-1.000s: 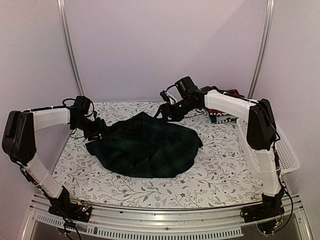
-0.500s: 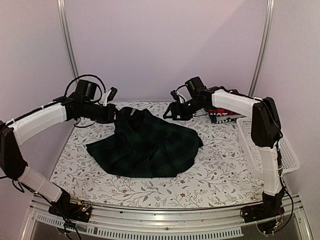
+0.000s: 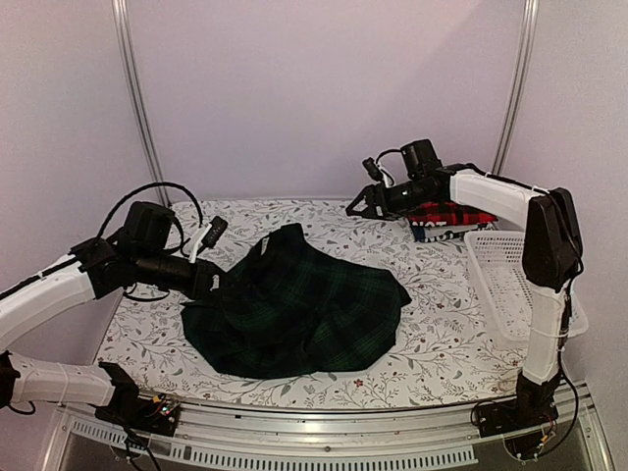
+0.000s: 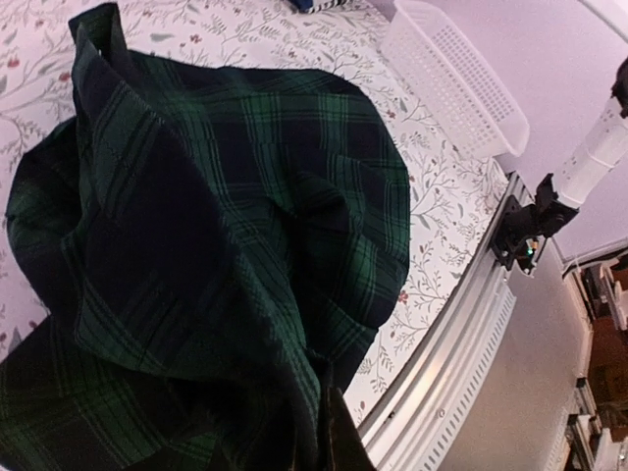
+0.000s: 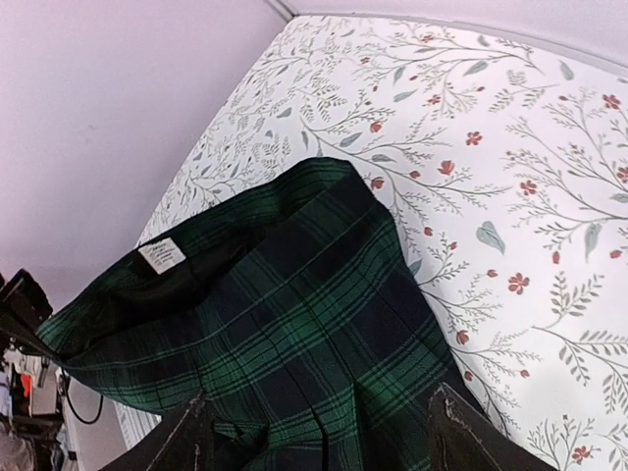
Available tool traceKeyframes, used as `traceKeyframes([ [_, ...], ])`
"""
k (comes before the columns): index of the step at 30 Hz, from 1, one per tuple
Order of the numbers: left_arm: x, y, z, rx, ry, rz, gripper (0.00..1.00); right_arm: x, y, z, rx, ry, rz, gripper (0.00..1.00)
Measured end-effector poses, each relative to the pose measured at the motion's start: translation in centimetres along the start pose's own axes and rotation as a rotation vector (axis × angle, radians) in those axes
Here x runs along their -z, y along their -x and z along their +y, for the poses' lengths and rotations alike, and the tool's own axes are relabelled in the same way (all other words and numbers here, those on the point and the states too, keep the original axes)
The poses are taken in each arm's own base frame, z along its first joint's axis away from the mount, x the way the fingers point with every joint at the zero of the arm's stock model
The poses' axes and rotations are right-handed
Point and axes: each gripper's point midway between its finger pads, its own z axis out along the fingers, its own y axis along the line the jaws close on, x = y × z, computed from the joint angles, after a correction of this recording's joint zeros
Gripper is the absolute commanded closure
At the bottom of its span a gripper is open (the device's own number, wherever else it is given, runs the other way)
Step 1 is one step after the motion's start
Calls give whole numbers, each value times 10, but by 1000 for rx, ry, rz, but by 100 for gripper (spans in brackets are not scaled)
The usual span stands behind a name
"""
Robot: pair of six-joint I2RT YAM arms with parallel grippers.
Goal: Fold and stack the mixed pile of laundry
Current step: Flatten out the crumpled skirt at the center of the board.
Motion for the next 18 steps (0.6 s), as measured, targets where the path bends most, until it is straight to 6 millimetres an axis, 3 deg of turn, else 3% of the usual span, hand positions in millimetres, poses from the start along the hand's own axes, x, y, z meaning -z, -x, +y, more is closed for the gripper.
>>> traceKeyframes([
  [3,-3,-16,13,92,51,43,100,-20,-11,13,93,41,30,27],
  [8,-5,-34,36,284,141,94,100,-62,-20,16,232,88,58,27],
  [13,-2,-68,40,412,151,129,100,-93,-18,7,316,126,44,24],
  [18,8,-90,37,460,143,139,100,-111,-17,7,414,190,13,18],
])
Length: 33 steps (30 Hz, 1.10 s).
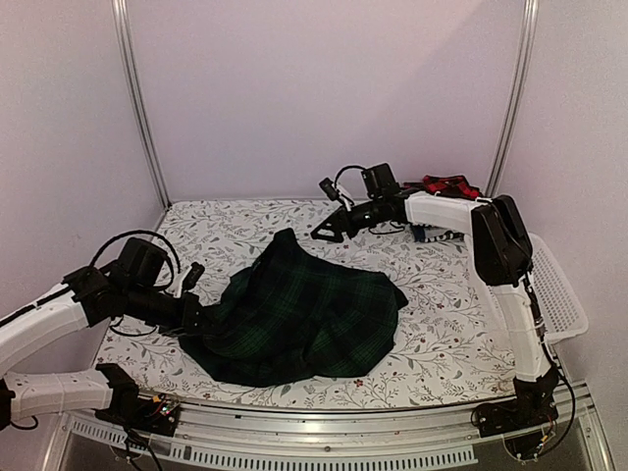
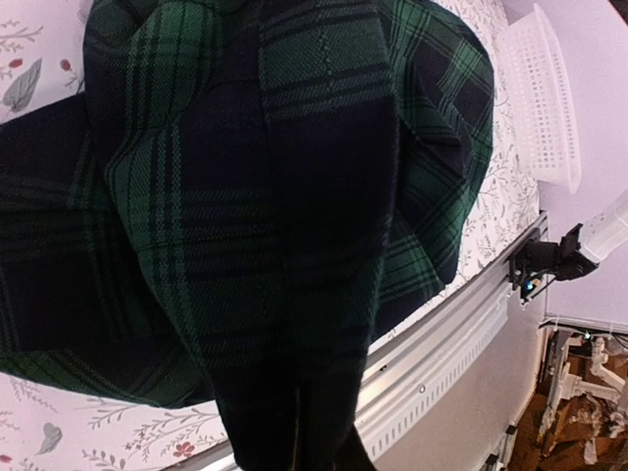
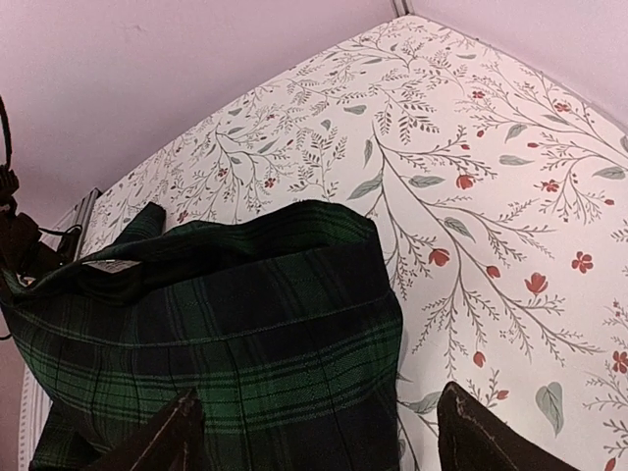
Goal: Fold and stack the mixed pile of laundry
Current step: Flatten out the crumpled skirt at the center of the board.
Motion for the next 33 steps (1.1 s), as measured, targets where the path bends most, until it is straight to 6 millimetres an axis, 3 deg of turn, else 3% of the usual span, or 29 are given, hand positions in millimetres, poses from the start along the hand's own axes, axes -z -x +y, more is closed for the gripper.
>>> traceKeyframes([
  [13,8,-38,20,69,23,51,100,-34,11,5,273,75,-79,18],
  [20,9,-45,20,78,17,79,100,-70,11,20,338,99,-108,18],
  [26,10,-49,21,85,22,92,100,-96,13,33,353,120,-139,32],
  [33,14,-45,16,74,10,74,100,-98,29,39,348,125,-185,42],
])
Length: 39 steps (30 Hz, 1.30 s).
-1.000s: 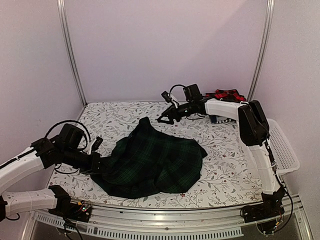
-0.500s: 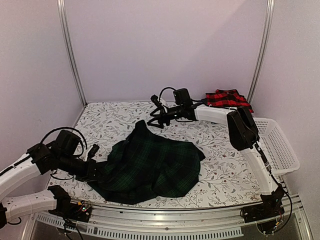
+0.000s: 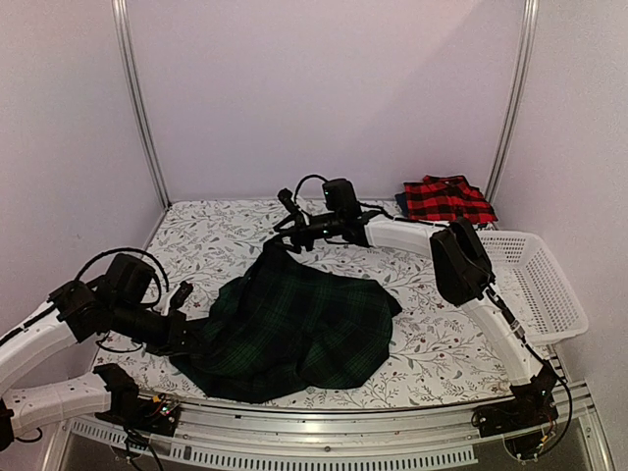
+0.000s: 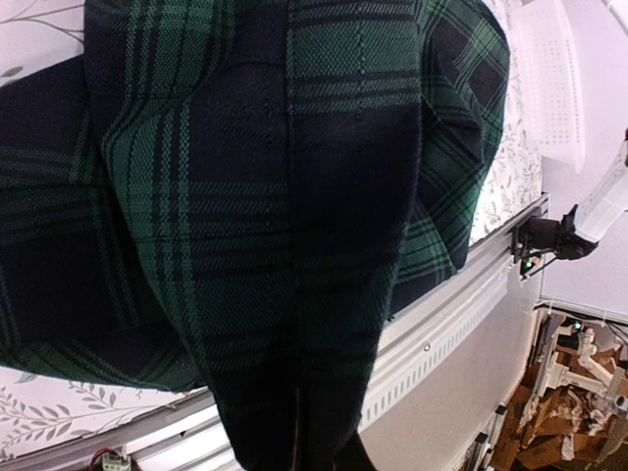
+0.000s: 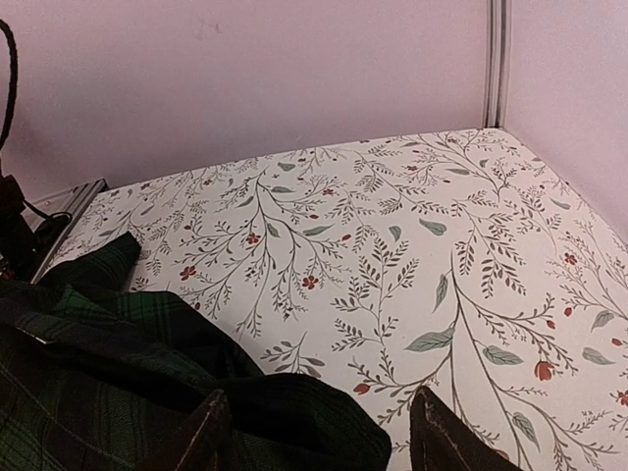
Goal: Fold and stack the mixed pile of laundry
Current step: Flatten out the crumpled skirt at the center of the board.
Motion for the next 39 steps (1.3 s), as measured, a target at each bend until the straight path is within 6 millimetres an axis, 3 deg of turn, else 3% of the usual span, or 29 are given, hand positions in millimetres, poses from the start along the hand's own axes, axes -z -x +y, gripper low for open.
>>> traceKeyframes([
  [14,4,2,-4,-10,-12,-15,100,-1,-6,-8,-104,-61,26,36],
  [21,9,1,-7,-23,-27,-34,100,-10,-29,-9,-268,-48,41,66],
  [24,10,1,-7,-25,-29,-38,100,-15,-41,-5,-305,-25,50,95],
  [25,10,0,-7,-25,-29,-38,100,-16,-43,-4,-311,-17,50,100],
  [33,12,2,-6,-25,-22,-53,100,-15,-49,3,-340,-5,58,100],
  [36,15,12,-8,-24,6,-75,100,2,-55,0,-383,-56,87,100],
  [39,22,40,-18,-38,63,-117,100,28,-28,-6,-393,-119,71,100],
])
